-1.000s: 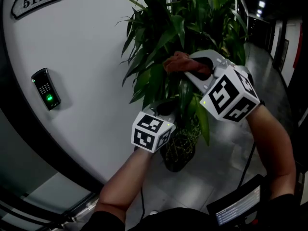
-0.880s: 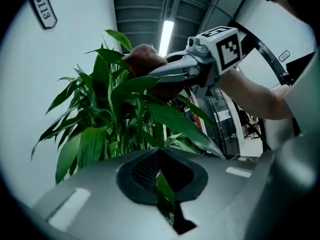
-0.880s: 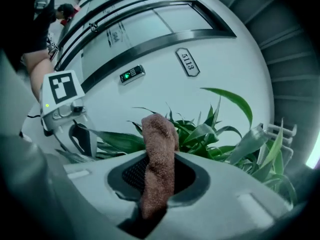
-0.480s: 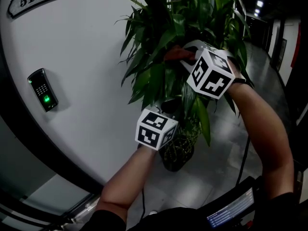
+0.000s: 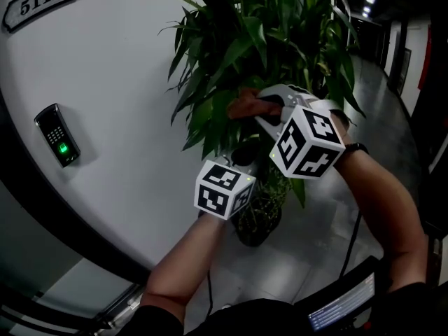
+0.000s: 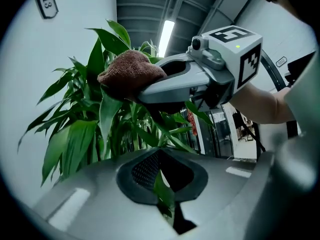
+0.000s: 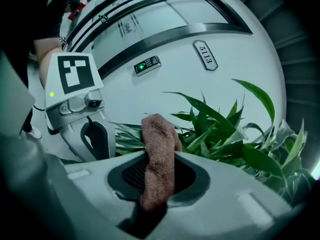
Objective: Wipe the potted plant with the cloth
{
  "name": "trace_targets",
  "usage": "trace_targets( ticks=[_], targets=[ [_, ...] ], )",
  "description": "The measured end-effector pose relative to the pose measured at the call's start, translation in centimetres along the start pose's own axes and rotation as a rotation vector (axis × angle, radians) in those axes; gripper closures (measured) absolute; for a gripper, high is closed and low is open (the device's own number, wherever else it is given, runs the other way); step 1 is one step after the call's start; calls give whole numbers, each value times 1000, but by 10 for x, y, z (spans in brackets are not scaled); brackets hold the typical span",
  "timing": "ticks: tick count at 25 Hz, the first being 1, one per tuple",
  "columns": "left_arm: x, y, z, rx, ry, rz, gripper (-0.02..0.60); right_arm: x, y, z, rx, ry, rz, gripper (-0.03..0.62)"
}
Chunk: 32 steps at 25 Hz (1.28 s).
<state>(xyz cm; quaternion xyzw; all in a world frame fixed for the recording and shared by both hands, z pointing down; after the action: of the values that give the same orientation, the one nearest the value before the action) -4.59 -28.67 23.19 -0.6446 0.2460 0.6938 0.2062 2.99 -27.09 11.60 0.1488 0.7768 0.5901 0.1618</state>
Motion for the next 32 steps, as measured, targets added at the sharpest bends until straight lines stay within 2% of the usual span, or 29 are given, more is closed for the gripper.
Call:
trace_targets(
  ticks=[5, 10, 14, 19, 24, 32],
  targets=[
    [-8, 1, 12, -39, 20, -3, 565, 11, 25, 8, -1, -10, -51, 533],
    [-23, 6, 31, -62, 44, -7, 564, 23, 53, 11, 10, 21, -47, 533],
    [-39, 8, 49, -38, 64, -7, 565, 21, 75, 15, 25, 25, -92, 533],
    [-61, -2, 77, 25, 80, 45, 565, 17, 113, 27, 67, -10, -169, 533],
    [-91, -37, 114, 112, 93, 103, 565, 6, 176, 74, 112, -108, -434, 533],
    [-153, -138, 174, 172, 132, 190, 565, -31, 303, 169, 185, -192, -945, 533]
  ],
)
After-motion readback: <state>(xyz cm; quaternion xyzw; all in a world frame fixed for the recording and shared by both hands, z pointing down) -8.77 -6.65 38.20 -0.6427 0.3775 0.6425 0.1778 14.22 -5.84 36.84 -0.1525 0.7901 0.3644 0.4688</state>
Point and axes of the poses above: the fingertips, and each gripper's own axes: z backward along the fingers, y to its left, x out of its top, the point moved 10 cm from there along z, backward along the fingers, and after that the axes turned 12 degrees about z, right-handed, at the moved point
